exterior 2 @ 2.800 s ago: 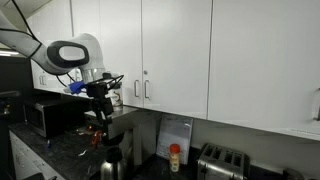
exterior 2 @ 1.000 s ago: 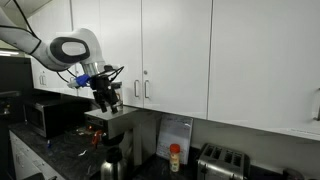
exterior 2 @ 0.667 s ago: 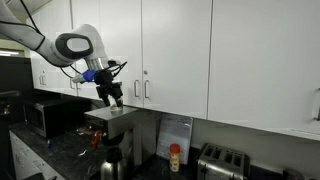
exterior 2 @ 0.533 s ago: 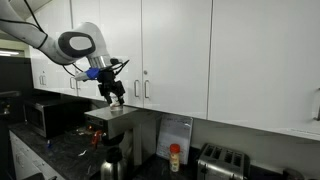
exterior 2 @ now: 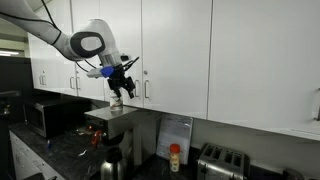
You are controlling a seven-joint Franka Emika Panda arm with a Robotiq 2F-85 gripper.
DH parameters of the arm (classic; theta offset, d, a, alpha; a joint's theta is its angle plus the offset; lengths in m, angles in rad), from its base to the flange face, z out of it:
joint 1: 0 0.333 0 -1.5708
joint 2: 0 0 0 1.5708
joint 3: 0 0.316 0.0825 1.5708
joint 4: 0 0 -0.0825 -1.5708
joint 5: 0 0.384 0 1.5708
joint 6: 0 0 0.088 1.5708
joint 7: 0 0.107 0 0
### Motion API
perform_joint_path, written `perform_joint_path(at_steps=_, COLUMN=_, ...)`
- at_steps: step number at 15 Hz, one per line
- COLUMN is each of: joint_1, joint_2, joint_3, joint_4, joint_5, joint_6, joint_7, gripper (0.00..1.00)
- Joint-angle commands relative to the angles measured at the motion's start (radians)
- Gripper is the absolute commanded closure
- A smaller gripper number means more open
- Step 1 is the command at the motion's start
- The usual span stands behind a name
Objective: Open the cupboard door, place the sugar in the cupboard, then close the cupboard door
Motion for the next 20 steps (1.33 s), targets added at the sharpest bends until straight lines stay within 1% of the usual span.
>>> perform_joint_path(at_steps=1, joint_1=0.024, joint_2=0.084, joint_3=-0.034, joint_4=0.056, joint_5=0.053, joint_6=0.058, joint_7=-0.070, gripper=0.00)
perform_joint_path(at_steps=6, joint_1=0.053, joint_2=0.152, joint_3=-0.063, joint_4=0.107, joint_5=0.117, joint_6=0.110, joint_7=-0.170, gripper=0.00)
perform_joint_path(at_steps=12, joint_1=0.084, joint_2=0.227, joint_3=-0.092, joint_4=0.169, joint_5=0.184, joint_6=0.142, joint_7=-0.332, gripper=0.00)
perform_joint_path(at_steps=16, joint_1=0.096, joint_2=0.275, joint_3=-0.107, joint_4=0.219, joint_5=0.254, joint_6=0.143, joint_7=-0.446, gripper=0.00)
perform_joint_path(at_steps=20, joint_1=0.090, joint_2=0.314, joint_3=-0.103, joint_4=0.266, joint_5=0.330, joint_6=0.134, joint_7=-0.543, gripper=0.00)
